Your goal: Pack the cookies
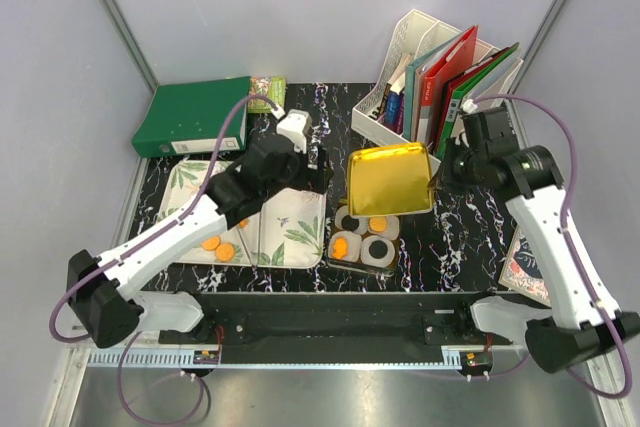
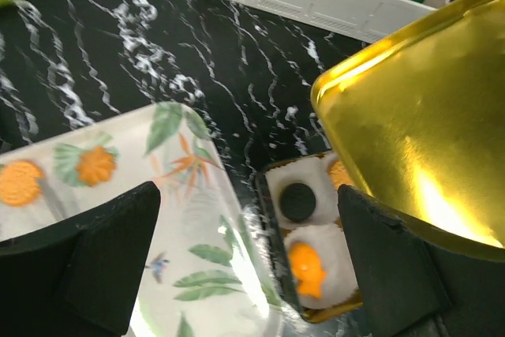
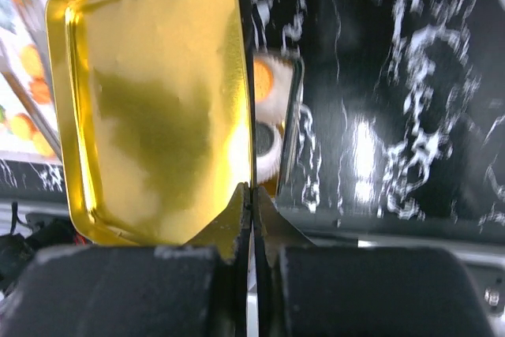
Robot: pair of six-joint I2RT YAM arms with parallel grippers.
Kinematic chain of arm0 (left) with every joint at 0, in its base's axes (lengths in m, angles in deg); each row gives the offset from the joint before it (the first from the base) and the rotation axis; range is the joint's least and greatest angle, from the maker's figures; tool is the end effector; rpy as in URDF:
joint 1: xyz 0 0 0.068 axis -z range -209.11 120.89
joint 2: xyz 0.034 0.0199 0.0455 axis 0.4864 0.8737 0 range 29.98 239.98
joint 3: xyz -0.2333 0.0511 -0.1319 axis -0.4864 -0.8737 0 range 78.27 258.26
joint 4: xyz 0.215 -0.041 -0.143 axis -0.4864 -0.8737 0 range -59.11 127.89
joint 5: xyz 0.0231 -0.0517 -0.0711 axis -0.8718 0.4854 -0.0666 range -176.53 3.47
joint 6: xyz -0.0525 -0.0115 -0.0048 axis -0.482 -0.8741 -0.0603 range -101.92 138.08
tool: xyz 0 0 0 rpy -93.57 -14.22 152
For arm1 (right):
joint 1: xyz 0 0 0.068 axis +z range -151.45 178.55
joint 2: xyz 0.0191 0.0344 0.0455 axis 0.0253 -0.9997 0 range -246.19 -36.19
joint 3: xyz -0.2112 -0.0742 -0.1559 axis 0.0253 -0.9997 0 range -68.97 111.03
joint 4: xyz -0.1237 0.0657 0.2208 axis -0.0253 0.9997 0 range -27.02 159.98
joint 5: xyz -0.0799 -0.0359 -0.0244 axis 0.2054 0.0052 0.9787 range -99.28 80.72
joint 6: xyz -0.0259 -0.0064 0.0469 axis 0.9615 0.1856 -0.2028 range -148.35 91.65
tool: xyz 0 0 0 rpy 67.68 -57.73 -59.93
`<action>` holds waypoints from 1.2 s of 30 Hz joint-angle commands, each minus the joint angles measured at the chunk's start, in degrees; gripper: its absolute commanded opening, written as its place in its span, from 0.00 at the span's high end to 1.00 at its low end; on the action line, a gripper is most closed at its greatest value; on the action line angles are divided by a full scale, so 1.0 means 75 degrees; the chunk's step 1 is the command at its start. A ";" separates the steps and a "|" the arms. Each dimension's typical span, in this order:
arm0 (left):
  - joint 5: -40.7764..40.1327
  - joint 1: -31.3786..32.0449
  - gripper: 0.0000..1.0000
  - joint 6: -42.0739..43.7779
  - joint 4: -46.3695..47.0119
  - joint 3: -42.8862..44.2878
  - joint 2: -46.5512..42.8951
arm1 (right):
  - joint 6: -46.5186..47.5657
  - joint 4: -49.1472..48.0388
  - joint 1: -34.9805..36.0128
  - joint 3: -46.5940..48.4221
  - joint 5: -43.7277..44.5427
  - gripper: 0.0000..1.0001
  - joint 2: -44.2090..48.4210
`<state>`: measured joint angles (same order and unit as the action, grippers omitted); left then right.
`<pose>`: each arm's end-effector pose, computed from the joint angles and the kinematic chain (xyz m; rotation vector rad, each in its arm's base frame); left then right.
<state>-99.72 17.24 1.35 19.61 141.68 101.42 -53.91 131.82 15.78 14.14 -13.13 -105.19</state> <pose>0.2021 -0.2003 0.3408 0.3805 2.0124 -0.4623 0.2013 0.0650 0.3884 0.1590 2.5617 0.3780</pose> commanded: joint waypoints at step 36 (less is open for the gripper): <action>0.6762 -0.2816 0.04 -1.0202 0.8317 -0.1870 0.1091 | 0.3936 -1.0057 -0.0036 -0.5608 -0.1912 1.00 0.4815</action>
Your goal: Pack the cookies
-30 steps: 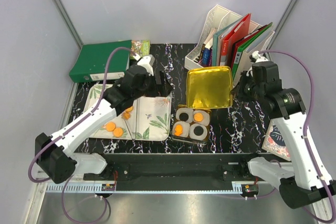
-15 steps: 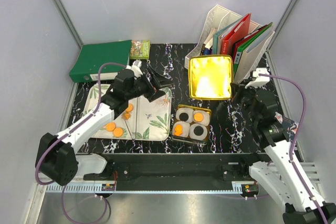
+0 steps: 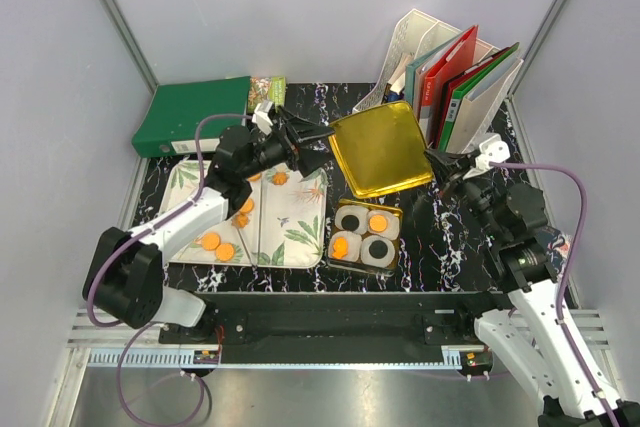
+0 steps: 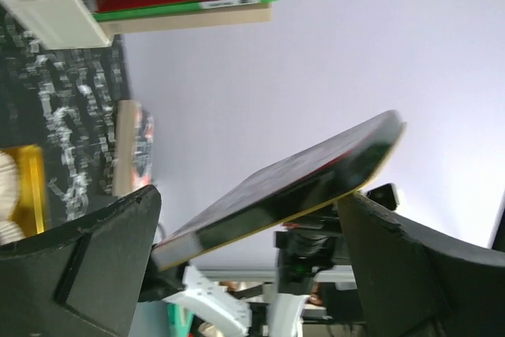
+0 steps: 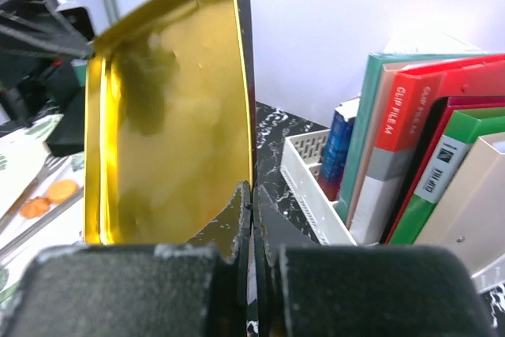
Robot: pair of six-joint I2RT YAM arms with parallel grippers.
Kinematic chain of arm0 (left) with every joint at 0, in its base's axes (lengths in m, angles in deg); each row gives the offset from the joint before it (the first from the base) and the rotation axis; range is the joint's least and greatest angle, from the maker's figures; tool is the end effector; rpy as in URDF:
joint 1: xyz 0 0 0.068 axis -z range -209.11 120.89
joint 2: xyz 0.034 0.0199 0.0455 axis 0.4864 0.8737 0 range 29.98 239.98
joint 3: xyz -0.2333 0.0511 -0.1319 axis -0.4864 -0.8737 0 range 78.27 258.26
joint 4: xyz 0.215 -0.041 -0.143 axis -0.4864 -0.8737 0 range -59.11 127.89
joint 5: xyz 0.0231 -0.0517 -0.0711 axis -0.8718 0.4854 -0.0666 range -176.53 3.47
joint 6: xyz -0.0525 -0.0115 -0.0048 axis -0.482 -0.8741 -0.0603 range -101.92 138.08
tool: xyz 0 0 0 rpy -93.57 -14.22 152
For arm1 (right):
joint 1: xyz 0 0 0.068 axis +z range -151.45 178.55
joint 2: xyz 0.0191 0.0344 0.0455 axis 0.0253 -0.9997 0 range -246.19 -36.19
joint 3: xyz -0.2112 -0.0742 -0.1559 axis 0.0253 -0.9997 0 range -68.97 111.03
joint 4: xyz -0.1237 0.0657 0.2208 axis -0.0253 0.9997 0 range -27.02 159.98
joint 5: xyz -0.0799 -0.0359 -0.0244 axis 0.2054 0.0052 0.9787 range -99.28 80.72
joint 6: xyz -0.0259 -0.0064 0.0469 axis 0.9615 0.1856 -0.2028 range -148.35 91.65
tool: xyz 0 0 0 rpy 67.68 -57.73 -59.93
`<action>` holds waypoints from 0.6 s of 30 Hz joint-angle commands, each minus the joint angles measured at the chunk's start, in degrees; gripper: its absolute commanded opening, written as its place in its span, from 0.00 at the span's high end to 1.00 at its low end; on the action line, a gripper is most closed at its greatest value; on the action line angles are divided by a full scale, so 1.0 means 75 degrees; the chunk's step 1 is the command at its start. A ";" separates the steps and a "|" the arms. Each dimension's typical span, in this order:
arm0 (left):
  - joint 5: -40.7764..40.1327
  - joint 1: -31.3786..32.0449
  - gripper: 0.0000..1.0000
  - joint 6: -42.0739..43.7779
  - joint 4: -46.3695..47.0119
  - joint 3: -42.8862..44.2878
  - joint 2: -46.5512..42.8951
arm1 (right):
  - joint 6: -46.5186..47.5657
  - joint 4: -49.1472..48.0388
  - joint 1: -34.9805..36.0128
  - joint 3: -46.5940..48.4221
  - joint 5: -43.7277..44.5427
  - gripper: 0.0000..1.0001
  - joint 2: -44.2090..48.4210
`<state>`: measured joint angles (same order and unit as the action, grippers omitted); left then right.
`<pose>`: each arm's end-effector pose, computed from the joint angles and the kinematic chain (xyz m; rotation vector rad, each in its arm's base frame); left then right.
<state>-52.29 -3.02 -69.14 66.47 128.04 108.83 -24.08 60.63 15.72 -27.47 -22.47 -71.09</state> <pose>0.2746 -0.1569 0.3049 -0.4669 1.9333 -1.8972 0.1384 0.0513 0.3691 -0.4512 1.3546 0.3485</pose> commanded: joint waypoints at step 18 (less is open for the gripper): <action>0.1073 -0.0197 0.06 -0.0807 0.5097 -0.0964 0.0258 | -0.0417 -0.0859 -0.0027 -0.0306 -0.0504 1.00 0.0528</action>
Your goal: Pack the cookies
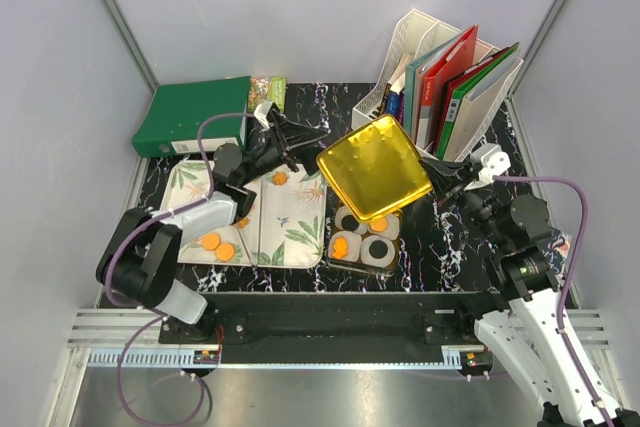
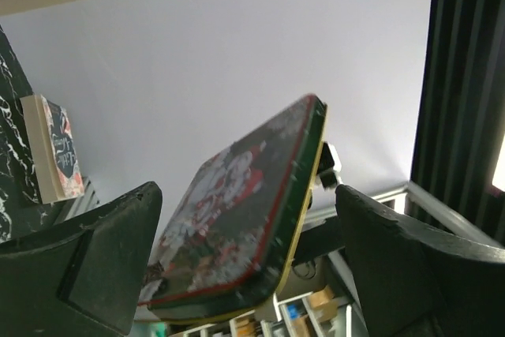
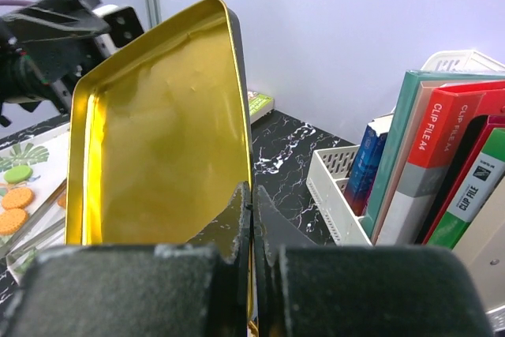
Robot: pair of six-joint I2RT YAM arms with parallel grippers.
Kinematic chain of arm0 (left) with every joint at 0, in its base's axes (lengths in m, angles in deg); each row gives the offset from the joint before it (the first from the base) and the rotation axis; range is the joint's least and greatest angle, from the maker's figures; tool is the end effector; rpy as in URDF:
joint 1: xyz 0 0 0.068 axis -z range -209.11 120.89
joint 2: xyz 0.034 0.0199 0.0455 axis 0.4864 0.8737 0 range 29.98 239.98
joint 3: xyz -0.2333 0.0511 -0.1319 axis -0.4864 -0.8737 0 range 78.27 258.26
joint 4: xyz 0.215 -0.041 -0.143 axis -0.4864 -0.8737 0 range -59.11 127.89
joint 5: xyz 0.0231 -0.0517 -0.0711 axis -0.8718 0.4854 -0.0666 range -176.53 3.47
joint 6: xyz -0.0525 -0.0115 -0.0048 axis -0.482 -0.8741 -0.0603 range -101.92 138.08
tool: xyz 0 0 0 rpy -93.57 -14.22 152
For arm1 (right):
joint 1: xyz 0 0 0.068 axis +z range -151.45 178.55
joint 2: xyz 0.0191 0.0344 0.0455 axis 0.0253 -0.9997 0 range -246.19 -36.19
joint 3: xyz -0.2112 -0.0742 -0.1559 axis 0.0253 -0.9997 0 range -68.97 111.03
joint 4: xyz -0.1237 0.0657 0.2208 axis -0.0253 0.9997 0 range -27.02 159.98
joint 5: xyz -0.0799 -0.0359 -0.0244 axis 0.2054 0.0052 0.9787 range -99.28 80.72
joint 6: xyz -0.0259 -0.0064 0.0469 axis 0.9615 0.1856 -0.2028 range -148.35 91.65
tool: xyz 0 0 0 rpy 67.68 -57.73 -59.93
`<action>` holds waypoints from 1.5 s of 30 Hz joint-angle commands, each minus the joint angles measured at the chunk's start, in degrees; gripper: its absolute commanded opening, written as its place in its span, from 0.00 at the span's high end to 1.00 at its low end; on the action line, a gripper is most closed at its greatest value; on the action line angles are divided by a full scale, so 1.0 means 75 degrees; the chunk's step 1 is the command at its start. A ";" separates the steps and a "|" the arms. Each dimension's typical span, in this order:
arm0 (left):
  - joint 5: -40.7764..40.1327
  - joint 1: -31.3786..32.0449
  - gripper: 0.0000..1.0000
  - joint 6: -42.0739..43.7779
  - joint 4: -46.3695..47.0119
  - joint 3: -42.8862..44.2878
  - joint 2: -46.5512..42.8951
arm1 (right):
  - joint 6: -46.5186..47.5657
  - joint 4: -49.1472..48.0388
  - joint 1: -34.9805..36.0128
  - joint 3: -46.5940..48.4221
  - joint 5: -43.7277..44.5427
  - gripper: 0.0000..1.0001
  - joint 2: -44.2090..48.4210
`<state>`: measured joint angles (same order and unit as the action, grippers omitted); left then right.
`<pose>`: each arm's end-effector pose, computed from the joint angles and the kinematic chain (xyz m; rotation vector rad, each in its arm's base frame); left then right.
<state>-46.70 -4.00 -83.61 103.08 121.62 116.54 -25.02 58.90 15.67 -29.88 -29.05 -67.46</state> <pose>0.2780 -0.1556 0.2909 -0.2946 1.6621 -2.2118 0.1247 0.0510 0.3654 -0.5282 1.2847 0.4359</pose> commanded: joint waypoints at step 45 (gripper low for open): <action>-0.0741 0.0321 0.60 0.5332 -0.2868 -0.0155 -0.1897 | -0.2272 -0.1332 -0.0022 0.0424 -0.0774 1.00 -0.1608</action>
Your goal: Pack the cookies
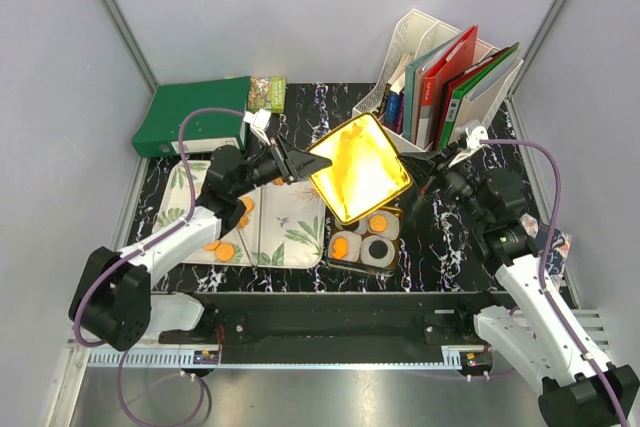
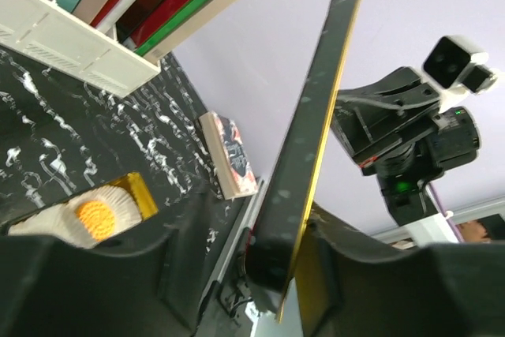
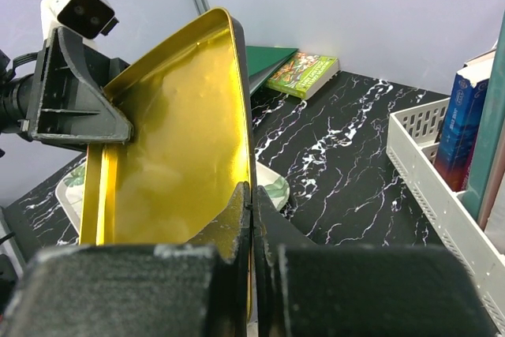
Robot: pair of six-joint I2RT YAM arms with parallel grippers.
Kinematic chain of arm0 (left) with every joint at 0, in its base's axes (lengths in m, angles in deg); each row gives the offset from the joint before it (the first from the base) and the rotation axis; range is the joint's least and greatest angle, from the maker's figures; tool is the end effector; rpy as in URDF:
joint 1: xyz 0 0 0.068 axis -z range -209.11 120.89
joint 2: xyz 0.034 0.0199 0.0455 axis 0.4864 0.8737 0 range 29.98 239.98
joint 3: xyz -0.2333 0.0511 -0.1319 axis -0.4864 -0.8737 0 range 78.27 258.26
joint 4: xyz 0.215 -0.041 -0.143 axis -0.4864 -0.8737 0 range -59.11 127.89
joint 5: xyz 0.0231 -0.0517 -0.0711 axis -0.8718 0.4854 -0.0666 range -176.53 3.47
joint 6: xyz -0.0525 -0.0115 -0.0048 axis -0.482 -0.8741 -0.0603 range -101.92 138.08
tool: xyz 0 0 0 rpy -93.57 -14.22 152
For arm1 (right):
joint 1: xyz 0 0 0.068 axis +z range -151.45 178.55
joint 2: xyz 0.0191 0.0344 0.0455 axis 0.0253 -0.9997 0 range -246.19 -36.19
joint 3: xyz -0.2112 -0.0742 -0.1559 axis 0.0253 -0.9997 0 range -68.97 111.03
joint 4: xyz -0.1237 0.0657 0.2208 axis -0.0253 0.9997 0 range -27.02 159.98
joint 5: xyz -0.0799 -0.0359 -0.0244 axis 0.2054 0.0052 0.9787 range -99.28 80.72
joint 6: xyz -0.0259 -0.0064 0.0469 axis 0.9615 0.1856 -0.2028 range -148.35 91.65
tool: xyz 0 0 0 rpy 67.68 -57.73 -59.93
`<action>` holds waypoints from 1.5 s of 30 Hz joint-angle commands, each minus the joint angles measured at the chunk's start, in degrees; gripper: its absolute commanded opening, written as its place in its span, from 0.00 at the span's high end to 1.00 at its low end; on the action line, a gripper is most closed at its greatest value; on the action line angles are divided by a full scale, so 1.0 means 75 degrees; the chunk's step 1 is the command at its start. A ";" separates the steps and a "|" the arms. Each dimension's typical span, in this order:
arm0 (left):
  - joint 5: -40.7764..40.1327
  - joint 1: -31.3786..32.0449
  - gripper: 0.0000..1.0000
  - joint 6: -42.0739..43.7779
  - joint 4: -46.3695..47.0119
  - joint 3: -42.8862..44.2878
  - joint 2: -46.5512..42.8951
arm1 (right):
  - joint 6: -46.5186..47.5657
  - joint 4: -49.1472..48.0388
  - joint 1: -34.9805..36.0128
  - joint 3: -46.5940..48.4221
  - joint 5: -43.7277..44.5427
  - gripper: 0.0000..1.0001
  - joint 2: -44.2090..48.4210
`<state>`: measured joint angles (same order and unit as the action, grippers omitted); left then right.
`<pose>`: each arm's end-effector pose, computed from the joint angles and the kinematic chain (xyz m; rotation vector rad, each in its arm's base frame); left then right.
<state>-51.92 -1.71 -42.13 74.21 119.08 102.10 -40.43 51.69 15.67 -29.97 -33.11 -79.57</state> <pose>0.2413 -0.1480 0.2977 0.0727 1.7472 -1.6229 0.1705 0.0676 0.3487 -0.4116 1.4434 0.7135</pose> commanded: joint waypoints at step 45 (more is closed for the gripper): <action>-0.6826 0.2438 1.00 0.7943 -0.5604 0.2492 -0.1107 | -0.4282 0.7200 -0.0022 0.5779 0.2471 0.00 -0.2233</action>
<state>-83.00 12.93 4.12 33.75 136.44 96.70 -66.90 100.06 15.48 9.03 -16.43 -97.62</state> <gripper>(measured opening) 0.227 0.994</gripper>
